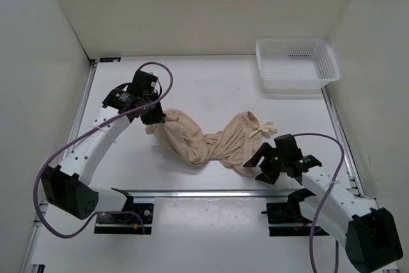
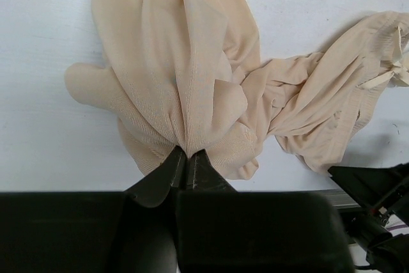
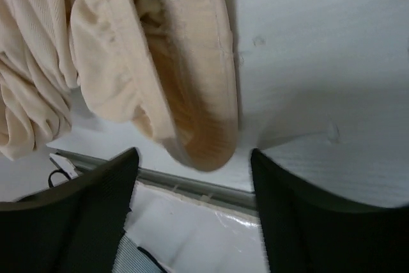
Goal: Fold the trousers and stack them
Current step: Flatten the trousers out
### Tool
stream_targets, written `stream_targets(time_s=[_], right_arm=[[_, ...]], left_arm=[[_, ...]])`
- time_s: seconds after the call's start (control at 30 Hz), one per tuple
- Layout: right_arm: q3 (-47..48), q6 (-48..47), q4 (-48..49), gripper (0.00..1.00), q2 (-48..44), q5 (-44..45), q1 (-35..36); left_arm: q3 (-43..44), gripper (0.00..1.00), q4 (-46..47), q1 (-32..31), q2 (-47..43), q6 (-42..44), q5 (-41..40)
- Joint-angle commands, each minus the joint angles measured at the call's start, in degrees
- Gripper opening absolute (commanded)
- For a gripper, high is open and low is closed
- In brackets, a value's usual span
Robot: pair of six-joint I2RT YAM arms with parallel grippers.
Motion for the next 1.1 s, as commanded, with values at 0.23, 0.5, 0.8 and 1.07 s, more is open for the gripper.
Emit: stream_targets(time_s=[0.23, 0.5, 0.8, 1.07], right_arm=[[18.6, -9.2, 2.3, 0.01, 14.9, 10.5, -4.7], [63.2, -25.7, -15.1, 0.01, 24.6, 22.6, -7.9], [45.5, -26.0, -21.4, 0.01, 12.0, 31.9, -10.4], [33.2, -26.7, -21.9, 0.01, 8.2, 31.3, -16.9]], left_arm=[[6.7, 0.10, -2.3, 3.5, -2.7, 0.4, -0.8], [39.2, 0.10, -10.7, 14.1, 8.5, 4.8, 0.8], [33.4, 1.00, -9.2, 26.4, 16.7, 9.2, 7.9], [14.8, 0.52, -3.7, 27.4, 9.6, 11.9, 5.6]])
